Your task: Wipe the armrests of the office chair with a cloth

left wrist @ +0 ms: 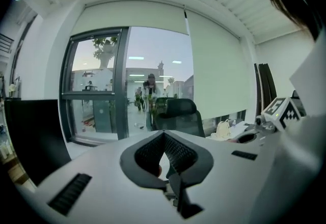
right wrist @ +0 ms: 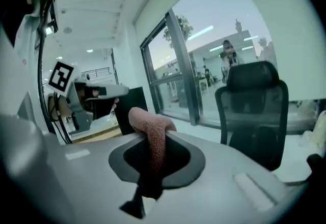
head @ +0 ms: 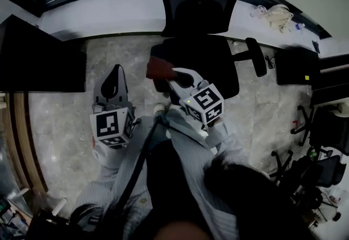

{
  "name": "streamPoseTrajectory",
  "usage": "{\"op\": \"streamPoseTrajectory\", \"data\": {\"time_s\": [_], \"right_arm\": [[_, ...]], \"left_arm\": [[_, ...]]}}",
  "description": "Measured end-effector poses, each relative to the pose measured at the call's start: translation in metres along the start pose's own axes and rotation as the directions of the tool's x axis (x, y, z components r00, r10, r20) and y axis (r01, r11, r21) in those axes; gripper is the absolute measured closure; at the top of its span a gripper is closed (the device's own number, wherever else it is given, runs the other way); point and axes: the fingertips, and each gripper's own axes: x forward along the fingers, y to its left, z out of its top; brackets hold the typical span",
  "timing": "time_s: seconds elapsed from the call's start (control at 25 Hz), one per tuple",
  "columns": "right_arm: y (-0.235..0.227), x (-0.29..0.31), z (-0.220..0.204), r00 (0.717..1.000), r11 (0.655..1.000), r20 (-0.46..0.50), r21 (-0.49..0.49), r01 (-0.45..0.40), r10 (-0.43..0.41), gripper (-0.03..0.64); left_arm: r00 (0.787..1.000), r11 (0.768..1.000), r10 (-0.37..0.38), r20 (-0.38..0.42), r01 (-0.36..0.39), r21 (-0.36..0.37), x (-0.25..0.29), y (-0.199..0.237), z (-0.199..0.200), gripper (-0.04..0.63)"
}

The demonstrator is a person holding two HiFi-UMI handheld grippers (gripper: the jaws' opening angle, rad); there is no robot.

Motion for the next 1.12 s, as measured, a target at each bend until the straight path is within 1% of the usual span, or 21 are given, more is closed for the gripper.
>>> {"op": "streamPoseTrajectory", "data": {"time_s": [0.12,0.2,0.24,0.36,0.52,0.6,0.72,0.8,0.92,1.0,1.12], "right_arm": [[0.006,-0.035,0.067,0.988,0.997,0.156,-0.072,0.027,-0.015,0.589],[0.008,-0.054,0.096,0.974,0.993,0.225,-0.103,0.055,-0.03,0.589],[0.008,-0.061,0.104,0.968,0.992,0.246,-0.108,0.069,-0.04,0.589],[0.002,-0.074,0.107,0.959,0.988,0.27,-0.105,0.115,-0.083,0.589],[-0.017,-0.091,0.098,0.943,0.985,0.299,-0.045,0.164,-0.144,0.589],[-0.028,-0.109,0.098,0.932,0.983,0.321,-0.015,0.184,-0.17,0.589],[-0.052,-0.141,0.102,0.912,0.976,0.355,0.001,0.219,-0.205,0.589],[-0.072,-0.166,0.099,0.9,0.972,0.376,0.007,0.235,-0.221,0.589],[-0.113,-0.212,0.088,0.889,0.966,0.391,0.004,0.257,-0.238,0.589],[-0.147,-0.249,0.083,0.887,0.965,0.394,-0.005,0.262,-0.239,0.589],[-0.204,-0.318,0.077,0.893,0.965,0.386,-0.024,0.261,-0.232,0.589]], "left_arm": [[0.997,0.999,-0.02,0.074,0.017,0.039,-0.001,-0.015,0.043,0.592],[0.993,0.998,-0.043,0.107,0.037,0.058,0.0,-0.026,0.063,0.592],[0.992,0.996,-0.059,0.114,0.051,0.068,0.002,-0.032,0.068,0.592],[0.989,0.99,-0.117,0.096,0.108,0.095,0.01,-0.052,0.063,0.592],[0.983,0.979,-0.169,0.068,0.16,0.126,0.022,-0.079,0.053,0.592],[0.979,0.973,-0.192,0.069,0.181,0.145,0.028,-0.097,0.057,0.592],[0.97,0.963,-0.227,0.089,0.209,0.172,0.041,-0.13,0.07,0.592],[0.965,0.958,-0.24,0.102,0.218,0.188,0.049,-0.158,0.072,0.592],[0.959,0.951,-0.259,0.116,0.232,0.206,0.066,-0.217,0.076,0.592],[0.957,0.953,-0.258,0.134,0.229,0.2,0.08,-0.266,0.084,0.592],[0.962,0.963,-0.225,0.153,0.196,0.184,0.101,-0.347,0.093,0.592]]}}
